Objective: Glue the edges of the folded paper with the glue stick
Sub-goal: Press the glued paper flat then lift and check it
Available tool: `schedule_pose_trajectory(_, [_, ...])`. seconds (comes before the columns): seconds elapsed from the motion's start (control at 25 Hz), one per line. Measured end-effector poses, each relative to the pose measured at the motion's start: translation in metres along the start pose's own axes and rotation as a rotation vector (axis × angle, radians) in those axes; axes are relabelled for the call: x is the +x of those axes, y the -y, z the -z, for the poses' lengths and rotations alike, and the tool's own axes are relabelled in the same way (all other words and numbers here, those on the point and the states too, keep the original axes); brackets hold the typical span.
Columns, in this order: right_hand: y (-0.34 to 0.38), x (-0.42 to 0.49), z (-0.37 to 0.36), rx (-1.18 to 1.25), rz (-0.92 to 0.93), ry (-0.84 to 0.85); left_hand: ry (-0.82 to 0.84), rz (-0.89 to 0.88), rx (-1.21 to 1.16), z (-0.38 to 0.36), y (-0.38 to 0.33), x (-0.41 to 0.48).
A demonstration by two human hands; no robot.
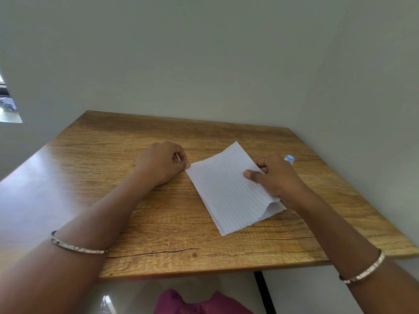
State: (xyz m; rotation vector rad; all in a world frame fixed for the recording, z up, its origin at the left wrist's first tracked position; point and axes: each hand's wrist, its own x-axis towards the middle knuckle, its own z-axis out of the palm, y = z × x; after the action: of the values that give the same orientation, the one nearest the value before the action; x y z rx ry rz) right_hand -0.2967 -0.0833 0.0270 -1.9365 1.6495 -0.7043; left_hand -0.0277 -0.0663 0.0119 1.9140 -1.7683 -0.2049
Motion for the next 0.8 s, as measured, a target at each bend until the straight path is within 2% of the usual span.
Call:
schedule_pose_trajectory(0.12, [0.0,-0.001,0.0,-0.014,0.006,-0.003,-0.072,-0.123,0.2,0.0,-0.009,-0.012])
schedule_pose_trajectory(0.2, [0.001,-0.002,0.0,-0.031,0.013,-0.011,-0.093,-0.196,0.243,0.0,-0.013,-0.018])
schedule_pose_trajectory(0.28, [0.002,-0.003,0.0,-0.045,0.018,-0.014,-0.081,-0.206,0.276,0.0,-0.019,-0.024])
schedule_pose_trajectory(0.44, [0.004,-0.003,0.0,-0.04,0.019,-0.012,-0.021,-0.185,0.494,-0.005,-0.03,-0.033])
schedule_pose_trajectory(0.8, [0.001,-0.006,0.004,0.067,-0.002,0.028,0.068,-0.149,0.402,-0.001,-0.029,-0.038])
